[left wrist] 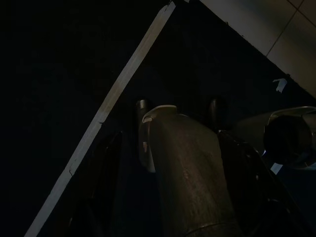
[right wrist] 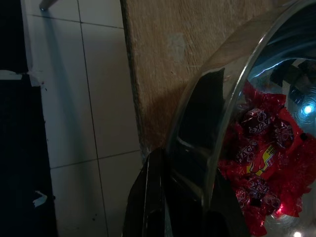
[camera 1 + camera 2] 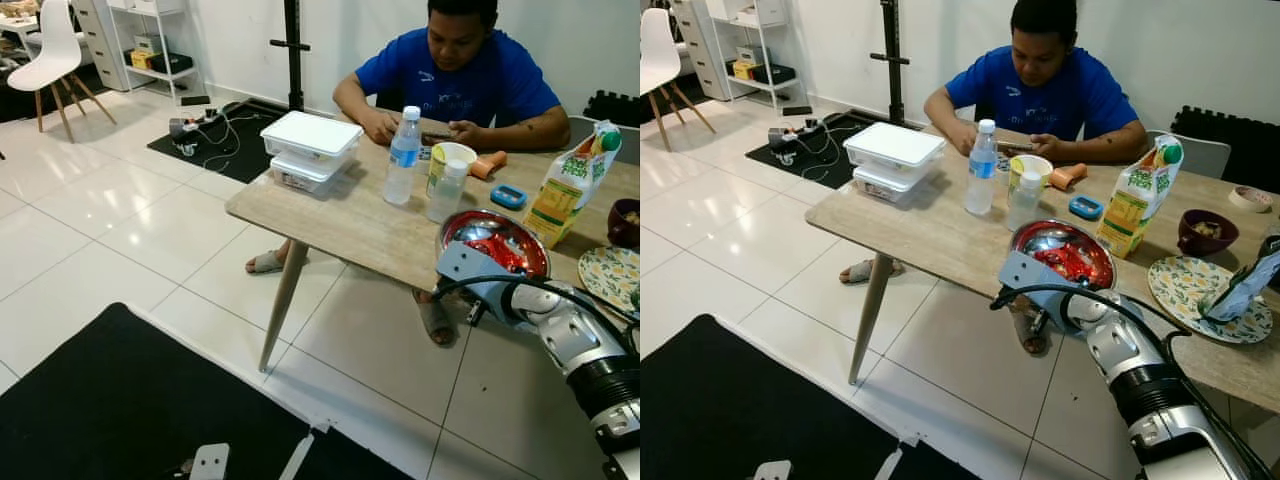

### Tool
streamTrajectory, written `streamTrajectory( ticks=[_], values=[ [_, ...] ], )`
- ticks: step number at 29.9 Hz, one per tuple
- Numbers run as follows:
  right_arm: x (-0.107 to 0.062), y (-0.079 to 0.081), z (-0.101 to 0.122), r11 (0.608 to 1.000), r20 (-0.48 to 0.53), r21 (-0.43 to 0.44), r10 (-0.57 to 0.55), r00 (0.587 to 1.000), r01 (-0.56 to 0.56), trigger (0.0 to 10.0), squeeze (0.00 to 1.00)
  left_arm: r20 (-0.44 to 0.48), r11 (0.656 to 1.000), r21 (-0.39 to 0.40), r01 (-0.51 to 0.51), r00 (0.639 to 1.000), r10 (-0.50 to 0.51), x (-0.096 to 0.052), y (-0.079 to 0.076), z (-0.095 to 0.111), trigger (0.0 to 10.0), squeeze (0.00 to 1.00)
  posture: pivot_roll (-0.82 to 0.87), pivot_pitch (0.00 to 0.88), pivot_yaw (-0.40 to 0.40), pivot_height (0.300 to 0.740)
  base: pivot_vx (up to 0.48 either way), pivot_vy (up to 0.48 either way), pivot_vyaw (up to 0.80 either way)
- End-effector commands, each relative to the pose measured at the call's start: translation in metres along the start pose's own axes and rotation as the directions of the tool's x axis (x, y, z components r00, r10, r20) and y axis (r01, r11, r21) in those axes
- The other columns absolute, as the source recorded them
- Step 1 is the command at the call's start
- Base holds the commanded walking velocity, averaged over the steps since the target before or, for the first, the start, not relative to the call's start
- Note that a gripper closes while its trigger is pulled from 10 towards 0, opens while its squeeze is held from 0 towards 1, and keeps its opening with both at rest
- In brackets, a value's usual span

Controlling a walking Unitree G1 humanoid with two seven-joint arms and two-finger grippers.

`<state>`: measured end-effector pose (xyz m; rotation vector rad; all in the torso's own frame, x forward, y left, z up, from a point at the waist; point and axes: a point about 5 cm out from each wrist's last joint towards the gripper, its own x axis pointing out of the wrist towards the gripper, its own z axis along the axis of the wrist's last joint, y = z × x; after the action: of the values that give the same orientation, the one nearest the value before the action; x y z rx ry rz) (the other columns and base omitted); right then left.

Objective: Restocking fridge

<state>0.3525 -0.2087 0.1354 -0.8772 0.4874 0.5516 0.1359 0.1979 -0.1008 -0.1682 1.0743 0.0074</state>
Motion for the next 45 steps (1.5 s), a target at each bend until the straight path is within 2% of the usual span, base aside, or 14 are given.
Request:
streamTrajectory(
  ticks=[1,6,10,11,14,15,16,18,23,30,36,39,43,45],
  values=[
    [0.000,0.002,0.006,1.000,0.040,-0.008,0.010,0.999,-0.010,0.0,0.00,-0.006,1.000,0.002,0.002,1.000,-0.002,0.000,0.000,-0.003,10.0,0.00,-0.02,0.014,-0.033,0.740,0.000,0.000,0.00],
    [-0.004,0.005,0.022,0.997,0.153,-0.058,0.062,0.986,-0.053,0.0,0.00,-0.005,1.000,0.001,0.000,1.000,0.000,-0.001,0.001,-0.003,10.0,0.00,-0.02,0.014,-0.033,0.740,0.000,0.000,0.00],
    [-0.013,0.013,0.039,0.983,0.275,-0.141,0.157,0.949,-0.122,0.0,0.00,-0.006,1.000,0.000,0.000,1.000,0.000,-0.001,0.001,-0.003,10.0,0.00,-0.02,0.014,-0.033,0.740,0.000,0.000,0.00],
    [-0.019,0.018,0.048,0.970,0.335,-0.181,0.215,0.918,-0.161,0.0,0.00,-0.006,1.000,0.000,0.000,1.000,0.000,-0.001,0.001,-0.003,10.0,0.00,-0.02,0.014,-0.033,0.740,0.000,0.000,0.00],
    [-0.022,0.020,0.052,0.964,0.352,-0.198,0.238,0.905,-0.176,0.0,0.00,-0.006,1.000,0.000,0.000,1.000,0.000,-0.001,0.001,-0.003,10.0,0.00,-0.02,0.014,-0.033,0.740,0.000,0.000,0.00],
    [-0.032,0.034,0.065,0.930,0.408,-0.268,0.348,0.844,-0.253,0.0,0.00,-0.007,1.000,0.001,0.000,1.000,0.000,-0.001,0.001,-0.003,10.0,0.00,-0.02,0.012,-0.034,0.740,0.000,0.000,0.00],
    [-0.036,0.039,0.069,0.915,0.421,-0.291,0.385,0.821,-0.280,0.0,0.00,-0.007,1.000,0.001,0.000,1.000,0.000,-0.001,0.001,-0.003,10.0,0.00,-0.02,0.012,-0.034,0.740,0.000,0.000,0.00],
    [-0.038,0.042,0.071,0.906,0.428,-0.305,0.407,0.807,-0.295,0.0,0.00,-0.007,1.000,0.001,0.000,1.000,0.000,-0.001,0.001,-0.003,10.0,0.00,-0.02,0.012,-0.034,0.740,0.000,0.000,0.00],
    [-0.044,0.068,0.067,0.825,0.391,-0.353,0.558,0.732,-0.440,0.0,0.00,-0.007,1.000,0.002,0.000,1.000,0.000,-0.001,0.000,-0.003,10.0,0.00,-0.02,0.012,-0.035,0.740,0.000,0.000,0.00],
    [-0.041,0.085,0.050,0.774,0.295,-0.370,0.623,0.725,-0.515,0.0,0.00,-0.008,1.000,0.003,-0.002,1.000,0.002,-0.001,0.001,-0.004,10.0,0.00,-0.02,0.011,-0.032,0.740,0.000,0.000,0.00],
    [-0.025,0.105,0.016,0.753,0.125,-0.328,0.634,0.763,-0.571,0.0,0.00,-0.009,1.000,0.007,-0.003,1.000,0.003,-0.001,0.001,-0.003,10.0,0.00,-0.03,0.010,-0.031,0.740,0.000,0.000,0.00],
    [-0.003,0.115,-0.018,0.802,0.010,-0.249,0.563,0.826,-0.543,0.0,0.00,-0.008,1.000,0.009,-0.003,1.000,0.004,0.000,0.001,-0.003,10.0,0.00,-0.03,0.010,-0.031,0.740,0.000,0.000,0.00],
    [0.006,0.118,-0.032,0.830,-0.035,-0.215,0.521,0.853,-0.515,0.0,0.00,-0.007,1.000,0.009,-0.004,1.000,0.004,0.000,0.001,-0.002,10.0,0.00,-0.02,0.011,-0.031,0.740,0.000,0.000,0.00],
    [0.016,0.130,-0.057,0.883,-0.084,-0.108,0.451,0.889,-0.458,0.0,0.00,-0.008,1.000,0.010,-0.007,1.000,0.007,0.000,0.001,-0.003,10.0,0.00,-0.02,0.010,-0.032,0.740,0.000,0.000,0.00]
  ],
)
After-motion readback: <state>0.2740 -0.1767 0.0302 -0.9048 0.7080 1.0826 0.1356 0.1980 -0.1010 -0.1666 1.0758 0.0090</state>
